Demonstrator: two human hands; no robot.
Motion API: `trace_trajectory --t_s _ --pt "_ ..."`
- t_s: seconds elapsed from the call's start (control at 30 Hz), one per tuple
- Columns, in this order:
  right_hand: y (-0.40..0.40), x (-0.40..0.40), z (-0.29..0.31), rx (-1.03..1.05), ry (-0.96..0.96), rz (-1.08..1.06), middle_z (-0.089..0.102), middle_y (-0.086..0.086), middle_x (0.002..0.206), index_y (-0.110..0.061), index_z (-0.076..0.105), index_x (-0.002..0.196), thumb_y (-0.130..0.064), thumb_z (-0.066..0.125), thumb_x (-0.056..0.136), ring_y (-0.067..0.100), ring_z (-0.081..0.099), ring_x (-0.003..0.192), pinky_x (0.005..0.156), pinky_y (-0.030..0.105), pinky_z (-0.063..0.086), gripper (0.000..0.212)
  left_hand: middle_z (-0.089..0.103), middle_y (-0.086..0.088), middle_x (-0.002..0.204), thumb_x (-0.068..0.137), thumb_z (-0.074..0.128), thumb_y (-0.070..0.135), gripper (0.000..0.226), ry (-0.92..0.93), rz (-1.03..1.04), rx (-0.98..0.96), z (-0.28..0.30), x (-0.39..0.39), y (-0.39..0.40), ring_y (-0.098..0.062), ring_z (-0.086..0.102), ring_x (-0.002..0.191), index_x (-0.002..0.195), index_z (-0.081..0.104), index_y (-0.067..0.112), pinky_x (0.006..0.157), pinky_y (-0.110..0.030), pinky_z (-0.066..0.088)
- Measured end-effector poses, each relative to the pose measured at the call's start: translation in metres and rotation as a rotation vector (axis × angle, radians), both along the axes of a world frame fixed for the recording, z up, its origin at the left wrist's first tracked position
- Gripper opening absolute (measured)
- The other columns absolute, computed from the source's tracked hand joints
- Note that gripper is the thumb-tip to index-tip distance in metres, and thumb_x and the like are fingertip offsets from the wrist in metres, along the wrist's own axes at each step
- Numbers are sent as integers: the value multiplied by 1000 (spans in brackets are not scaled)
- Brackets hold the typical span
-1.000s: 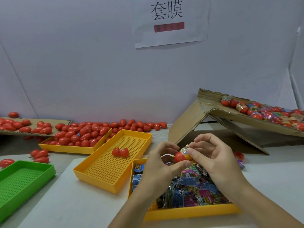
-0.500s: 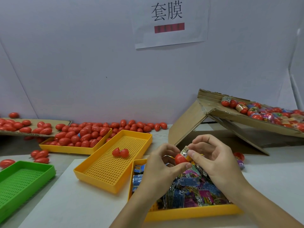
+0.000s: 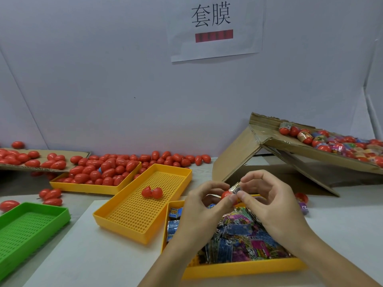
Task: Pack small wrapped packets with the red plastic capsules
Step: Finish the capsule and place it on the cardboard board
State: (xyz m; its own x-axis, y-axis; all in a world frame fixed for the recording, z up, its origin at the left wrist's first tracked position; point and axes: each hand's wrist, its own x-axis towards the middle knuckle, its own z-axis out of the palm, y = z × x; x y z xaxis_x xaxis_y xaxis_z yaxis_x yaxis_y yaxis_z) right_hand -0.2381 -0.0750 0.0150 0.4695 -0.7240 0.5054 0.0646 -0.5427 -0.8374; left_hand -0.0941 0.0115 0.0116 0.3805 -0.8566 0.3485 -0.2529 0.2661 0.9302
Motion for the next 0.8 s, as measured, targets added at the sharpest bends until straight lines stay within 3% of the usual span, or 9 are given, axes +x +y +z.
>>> trace_trajectory --t_s 0.2,0.5,0.7,0.8 --pt "1 0 -1 -48 5 10 73 -10 95 -30 65 97 -11 77 83 8 70 96 79 26 59 26 71 -10 95 87 74 19 15 29 -5 3 -1 1 -1 -24 72 88 101 74 14 76 -32 61" --pt "5 3 -5 -175 98 -45 68 -25 102 -42 63 105 -19 81 80 1 63 104 80 35 58 38 74 -6 91 79 75 31 29 23 48 -40 -3 1 -2 -23 74 86 100 70 10 76 -38 63" --pt "6 4 -7 -307 141 -80 63 -26 105 -44 57 111 -29 86 73 1 60 106 76 16 52 50 73 -1 88 79 74 36 29 -1 33 -40 -3 1 -2 -20 73 83 97 70 13 73 -34 61" --pt "7 5 -9 -399 184 -110 60 -25 102 -46 53 114 -34 84 73 3 60 103 74 19 54 53 73 -2 86 84 74 32 23 17 -2 -10 -4 0 -1 -20 73 84 94 71 12 75 -37 61"
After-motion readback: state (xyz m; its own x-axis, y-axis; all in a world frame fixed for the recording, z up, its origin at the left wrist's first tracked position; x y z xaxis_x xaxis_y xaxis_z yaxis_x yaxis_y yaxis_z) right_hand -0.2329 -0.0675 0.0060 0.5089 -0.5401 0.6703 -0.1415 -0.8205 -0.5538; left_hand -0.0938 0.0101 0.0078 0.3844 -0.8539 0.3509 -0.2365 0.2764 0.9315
